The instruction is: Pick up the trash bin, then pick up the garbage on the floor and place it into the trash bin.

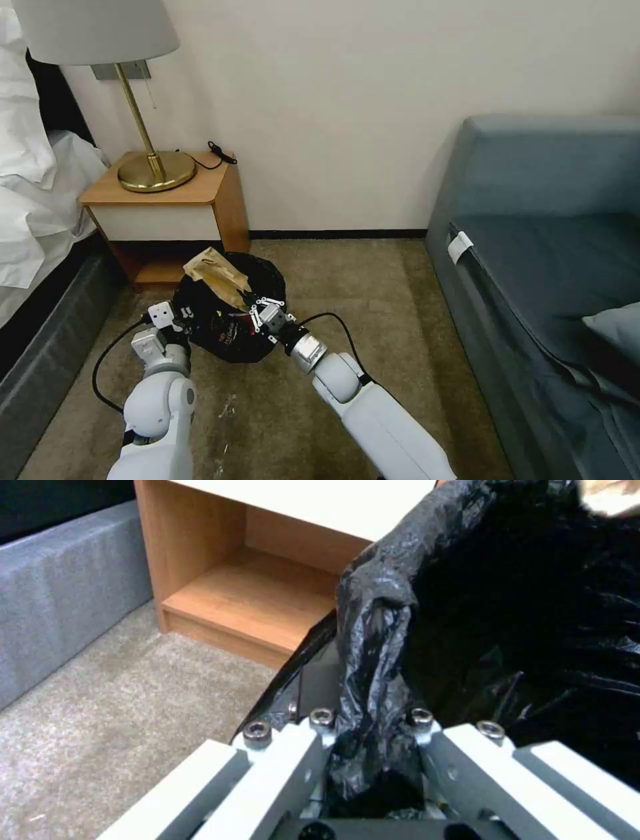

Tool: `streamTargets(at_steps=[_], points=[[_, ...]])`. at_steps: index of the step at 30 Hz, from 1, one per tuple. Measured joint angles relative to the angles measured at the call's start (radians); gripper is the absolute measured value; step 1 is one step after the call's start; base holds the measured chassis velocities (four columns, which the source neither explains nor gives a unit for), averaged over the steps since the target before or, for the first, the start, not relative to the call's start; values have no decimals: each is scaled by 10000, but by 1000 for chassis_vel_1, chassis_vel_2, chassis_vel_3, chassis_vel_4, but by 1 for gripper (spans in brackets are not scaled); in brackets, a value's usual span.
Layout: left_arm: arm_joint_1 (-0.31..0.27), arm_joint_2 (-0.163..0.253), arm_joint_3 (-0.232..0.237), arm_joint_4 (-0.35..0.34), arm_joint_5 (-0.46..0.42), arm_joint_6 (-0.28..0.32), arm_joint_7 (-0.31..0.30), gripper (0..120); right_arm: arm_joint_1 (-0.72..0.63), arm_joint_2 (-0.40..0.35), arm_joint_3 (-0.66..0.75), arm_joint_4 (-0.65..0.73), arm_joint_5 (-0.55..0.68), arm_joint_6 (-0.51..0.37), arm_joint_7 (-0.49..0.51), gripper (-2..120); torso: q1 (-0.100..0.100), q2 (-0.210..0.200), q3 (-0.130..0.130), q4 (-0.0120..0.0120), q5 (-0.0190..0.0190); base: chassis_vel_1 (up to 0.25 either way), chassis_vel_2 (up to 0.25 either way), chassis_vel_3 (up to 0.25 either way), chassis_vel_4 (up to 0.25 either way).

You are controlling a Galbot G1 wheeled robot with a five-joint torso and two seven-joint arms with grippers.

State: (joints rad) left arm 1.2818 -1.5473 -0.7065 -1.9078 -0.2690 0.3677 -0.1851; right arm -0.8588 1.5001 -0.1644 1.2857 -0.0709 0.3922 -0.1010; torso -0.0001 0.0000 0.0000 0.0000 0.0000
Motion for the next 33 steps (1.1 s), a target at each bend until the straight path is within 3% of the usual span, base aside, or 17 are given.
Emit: streamTargets(at_steps=[6,8,14,16,17,22,33], points=[[-3,-7,2,1,3,2,-20,3,4,-1,-12,0,4,-109,124,23,0,0,0,0,0,0,0,0,0],[-11,-12,9,2,32,18,-26,3,10,27,-11,-12,10,-111,132,36,0,0,0,0,0,0,0,0,0],[-39,-12,6,2,41,25,-51,3,11,37,-12,-13,82,-109,132,52,0,0,0,0,0,0,0,0,0],[-44,-23,9,2,56,41,-56,3,55,42,-18,-8,122,-108,121,65,0,0,0,0,0,0,0,0,0],[-44,-23,9,2,56,41,-56,3,55,42,-18,-8,122,-108,121,65,0,0,0,0,0,0,0,0,0],[-38,-28,10,-6,70,48,-60,3,86,56,33,279,184,-139,94,87,0,0,0,1,0,0,0,0,0],[-9,62,-1,-35,-8,54,-58,3,11,-383,827,1486,758,-619,304,93,0,0,0,1,1,0,0,0,0]])
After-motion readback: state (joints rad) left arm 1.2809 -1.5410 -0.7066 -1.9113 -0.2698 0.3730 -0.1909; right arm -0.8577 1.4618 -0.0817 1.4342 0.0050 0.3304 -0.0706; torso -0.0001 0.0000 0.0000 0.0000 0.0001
